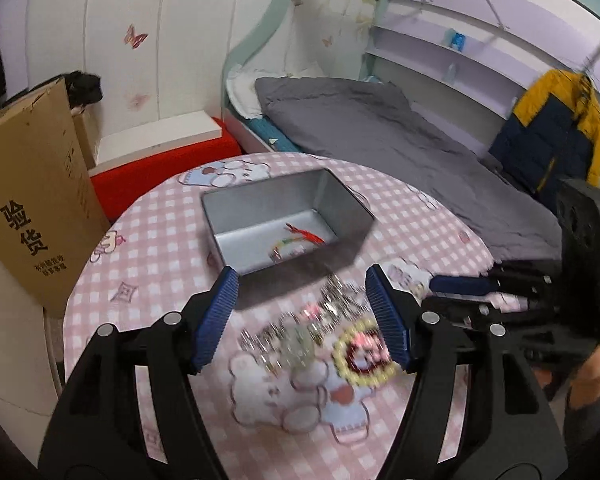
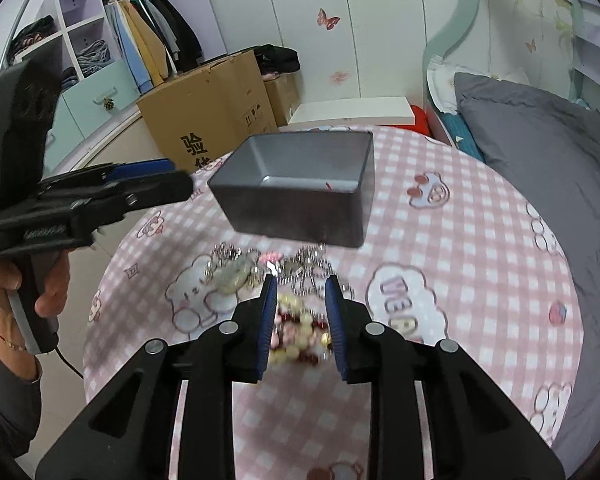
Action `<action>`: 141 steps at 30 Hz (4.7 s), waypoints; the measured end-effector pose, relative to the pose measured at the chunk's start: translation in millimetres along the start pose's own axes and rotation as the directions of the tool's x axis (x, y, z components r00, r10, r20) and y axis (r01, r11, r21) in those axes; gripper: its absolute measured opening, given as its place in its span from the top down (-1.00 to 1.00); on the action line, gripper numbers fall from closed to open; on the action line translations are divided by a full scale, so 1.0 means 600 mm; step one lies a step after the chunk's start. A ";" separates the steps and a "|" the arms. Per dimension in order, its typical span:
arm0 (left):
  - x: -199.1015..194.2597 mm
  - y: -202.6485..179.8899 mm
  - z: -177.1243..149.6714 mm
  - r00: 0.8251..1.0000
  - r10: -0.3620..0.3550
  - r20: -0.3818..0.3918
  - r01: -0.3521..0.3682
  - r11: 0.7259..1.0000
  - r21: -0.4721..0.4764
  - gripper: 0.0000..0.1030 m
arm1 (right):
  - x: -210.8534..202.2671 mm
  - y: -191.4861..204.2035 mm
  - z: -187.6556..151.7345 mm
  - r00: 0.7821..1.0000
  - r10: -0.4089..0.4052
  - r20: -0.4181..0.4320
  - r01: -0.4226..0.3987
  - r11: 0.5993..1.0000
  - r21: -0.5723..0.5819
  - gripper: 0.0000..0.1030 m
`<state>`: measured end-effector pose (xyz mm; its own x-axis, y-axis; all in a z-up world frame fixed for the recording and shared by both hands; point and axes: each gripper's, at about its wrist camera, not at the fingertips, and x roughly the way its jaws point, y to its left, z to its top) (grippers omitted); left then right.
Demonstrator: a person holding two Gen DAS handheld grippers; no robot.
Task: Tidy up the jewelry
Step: 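Move the open left gripper back over the jewelry pile, then grasp the pale yellow bead bracelet with the left gripper while the right gripper grasps a pink charm, then carry the yellow bracelet into the grey box with the left gripper while the right drops the pink charm in, then move both open grippers back over the jewelry pile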
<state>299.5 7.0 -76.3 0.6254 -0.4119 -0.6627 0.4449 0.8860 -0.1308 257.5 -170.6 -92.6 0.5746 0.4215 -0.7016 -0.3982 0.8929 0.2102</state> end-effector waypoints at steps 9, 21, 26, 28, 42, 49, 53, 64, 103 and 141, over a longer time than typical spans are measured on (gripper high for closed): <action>0.015 -0.092 -0.081 0.999 -0.034 -0.024 0.037 0.991 0.127 -0.28 | -0.016 -0.006 -0.061 0.999 -0.033 -0.005 0.033 0.999 0.027 0.43; 0.072 -0.167 -0.121 0.995 0.012 -0.102 0.016 0.965 0.263 0.14 | -0.038 -0.041 -0.107 0.999 -0.040 -0.001 0.040 0.995 0.089 0.30; 0.097 -0.165 -0.128 0.986 0.069 -0.153 -0.026 0.963 0.270 0.34 | -0.038 -0.051 -0.112 0.999 -0.034 0.002 0.033 0.995 0.098 0.27; 0.099 -0.165 -0.130 0.985 0.086 -0.151 -0.041 0.960 0.279 0.44 | -0.037 -0.052 -0.113 1.000 -0.029 0.002 0.028 0.995 0.100 0.27; 0.027 -0.059 -0.092 0.987 -0.145 -0.062 0.144 0.989 -0.020 0.82 | -0.027 -0.031 -0.098 1.000 -0.001 -0.001 0.001 0.998 0.068 0.26; -0.008 -0.026 -0.078 0.979 -0.204 0.004 0.204 0.975 -0.087 0.82 | -0.007 0.006 -0.080 1.000 0.027 -0.013 -0.027 0.999 0.017 0.26; -0.022 -0.008 -0.076 0.975 -0.222 0.030 0.224 0.968 -0.110 0.82 | 0.011 0.030 -0.067 0.999 0.037 -0.028 -0.038 0.999 -0.024 0.26; -0.029 0.024 -0.082 0.971 -0.234 0.040 0.238 0.964 -0.122 0.82 | 0.088 0.070 -0.028 0.994 -0.064 -0.091 0.044 0.978 -0.203 0.26; 0.060 0.040 0.110 0.991 -0.110 0.071 0.116 0.990 -0.086 0.82 | 0.082 -0.011 0.160 0.994 0.093 0.059 -0.093 0.996 0.008 0.81; 0.013 0.036 0.009 1.000 0.007 0.016 -0.006 0.996 -0.085 -0.02 | 0.019 0.004 0.087 0.999 -0.005 0.051 0.008 0.998 -0.058 0.68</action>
<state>317.5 21.8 -80.0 0.6387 -0.4088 -0.6519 0.3853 0.9032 -0.1889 300.5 -155.1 -64.5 0.6120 0.4248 -0.6671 -0.4347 0.8853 0.1649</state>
